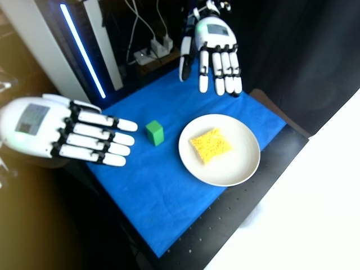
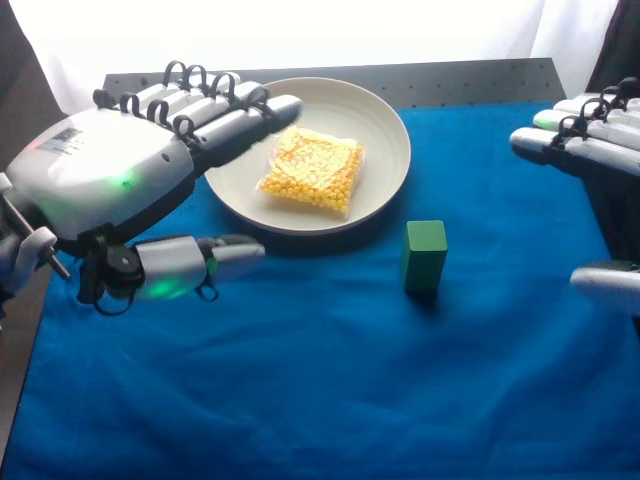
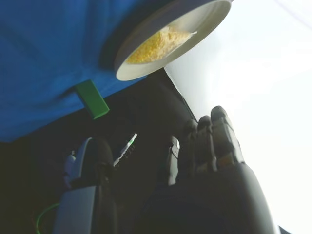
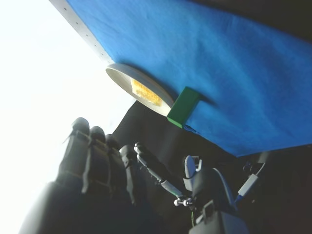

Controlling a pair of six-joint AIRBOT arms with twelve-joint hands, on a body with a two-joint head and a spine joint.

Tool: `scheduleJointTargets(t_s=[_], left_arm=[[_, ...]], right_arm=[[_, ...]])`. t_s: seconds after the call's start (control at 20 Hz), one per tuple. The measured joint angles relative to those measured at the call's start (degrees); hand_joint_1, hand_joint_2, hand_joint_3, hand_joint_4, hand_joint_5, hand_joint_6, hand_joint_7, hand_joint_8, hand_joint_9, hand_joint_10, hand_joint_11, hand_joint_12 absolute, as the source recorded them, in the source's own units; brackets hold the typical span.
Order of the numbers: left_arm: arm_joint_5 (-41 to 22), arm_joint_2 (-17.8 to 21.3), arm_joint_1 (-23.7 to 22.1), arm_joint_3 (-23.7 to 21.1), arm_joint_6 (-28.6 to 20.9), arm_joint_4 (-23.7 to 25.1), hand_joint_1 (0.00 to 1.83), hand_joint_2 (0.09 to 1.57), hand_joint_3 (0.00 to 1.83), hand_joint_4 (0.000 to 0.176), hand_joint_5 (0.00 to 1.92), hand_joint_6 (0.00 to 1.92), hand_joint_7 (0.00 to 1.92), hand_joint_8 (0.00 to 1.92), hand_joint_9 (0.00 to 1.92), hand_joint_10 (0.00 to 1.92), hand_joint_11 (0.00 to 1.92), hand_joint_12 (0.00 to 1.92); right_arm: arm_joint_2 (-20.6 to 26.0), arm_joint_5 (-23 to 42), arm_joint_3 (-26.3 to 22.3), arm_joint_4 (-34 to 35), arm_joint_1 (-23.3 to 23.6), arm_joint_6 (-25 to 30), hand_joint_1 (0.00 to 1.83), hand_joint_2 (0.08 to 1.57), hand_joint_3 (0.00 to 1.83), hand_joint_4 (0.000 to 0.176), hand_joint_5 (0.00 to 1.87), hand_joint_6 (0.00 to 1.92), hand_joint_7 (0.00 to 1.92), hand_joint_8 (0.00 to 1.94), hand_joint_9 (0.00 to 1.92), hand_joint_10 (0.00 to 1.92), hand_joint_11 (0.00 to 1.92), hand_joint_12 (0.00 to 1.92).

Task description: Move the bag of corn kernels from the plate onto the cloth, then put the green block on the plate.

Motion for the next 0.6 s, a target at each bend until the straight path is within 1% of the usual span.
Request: scheduleJointTargets(t_s=[0.05,0.1,0.15,0.2,0.3,0.35,0.4,0.45,0.5,0.55,0.6], left_arm=[[-0.09,-0.09,-0.02,0.22,0.0,0.04,0.39,1.34,0.0,0.016,0.0,0.0,0.0,0.0,0.0,0.0,0.0,0.64],[0.5,-0.09,-0.52,0.39,0.02,-0.02,0.38,1.33,0.0,0.017,0.0,0.0,0.0,0.0,0.0,0.0,0.0,0.45],[0.44,-0.37,-0.72,0.81,0.0,0.0,0.38,1.32,0.0,0.014,0.0,0.0,0.0,0.0,0.0,0.0,0.0,0.32],[0.42,-0.63,-0.85,0.83,0.02,-0.26,0.39,1.32,0.0,0.013,0.0,0.0,0.0,0.0,0.0,0.0,0.0,0.23],[1.53,-1.16,-1.33,1.53,0.0,-0.15,0.37,1.3,0.0,0.032,0.0,0.0,0.0,0.0,0.0,0.0,0.0,0.09],[2.14,-1.95,-2.03,2.4,0.0,-0.48,0.4,1.28,0.0,0.014,0.0,0.0,0.0,0.0,0.0,0.0,0.0,0.32],[3.41,-2.82,-3.06,3.48,0.0,-1.4,0.42,1.28,0.0,0.013,0.0,0.0,0.0,0.0,0.0,0.0,0.0,0.44],[5.27,-4.11,-4.76,5.38,0.02,-1.62,0.46,1.29,0.0,0.005,0.0,0.0,0.0,0.0,0.0,0.0,0.0,0.47],[7.23,-5.49,-6.54,7.23,0.02,-1.97,0.55,1.3,0.0,0.007,0.02,0.01,0.0,0.0,0.01,0.0,0.0,0.6],[9.46,-7.04,-8.33,9.25,0.02,-2.21,0.62,1.3,0.0,0.032,0.06,0.02,0.0,0.0,0.03,0.01,0.0,0.76],[12.87,-8.96,-10.56,11.67,0.09,-2.38,0.61,1.32,0.01,0.053,0.04,0.01,0.0,0.0,0.03,0.01,0.0,0.8]], right_arm=[[-0.26,-0.07,0.09,0.15,0.0,-0.02,0.44,1.25,0.02,0.0,0.0,0.0,0.0,0.0,0.0,0.0,0.0,0.0],[-0.39,-0.13,0.09,0.04,0.15,-0.02,0.44,1.24,0.02,0.0,0.0,0.0,0.0,0.0,0.0,0.0,0.0,0.0],[-0.39,-0.15,0.11,-0.04,0.17,-0.04,0.44,1.24,0.02,0.0,0.0,0.0,0.0,0.0,0.0,0.0,0.0,0.0],[-0.5,0.07,0.37,-0.09,0.17,-0.04,0.46,1.24,0.02,0.0,0.0,0.0,0.0,0.0,0.0,0.0,0.0,0.0],[-0.83,-0.02,0.48,0.26,0.24,-0.04,0.45,1.24,0.02,0.0,0.0,0.0,0.0,0.0,0.0,0.0,0.0,0.0],[-0.98,-0.02,0.55,0.28,0.24,-0.04,0.41,1.26,0.02,0.0,0.0,0.0,0.0,0.0,0.0,0.0,0.0,0.0],[-1.2,0.0,0.57,0.28,0.24,-0.02,0.43,1.26,0.02,0.0,0.0,0.0,0.0,0.0,0.0,0.0,0.0,0.0],[-1.33,-0.11,0.57,0.13,0.24,-0.04,0.41,1.27,0.02,0.0,0.0,0.0,0.0,0.0,0.0,0.0,0.0,0.0],[-1.44,-0.13,0.59,0.17,0.24,-0.04,0.41,1.27,0.02,0.007,0.0,0.0,0.0,0.0,0.0,0.0,0.0,0.0],[-1.51,-0.11,0.59,0.2,0.24,-0.04,0.39,1.28,0.02,0.007,0.0,0.0,0.0,0.0,0.0,0.0,0.0,0.0],[-1.51,-0.09,0.59,0.11,0.24,-0.02,0.36,1.28,0.02,0.0,0.0,0.0,0.0,0.0,0.0,0.0,0.0,0.0]])
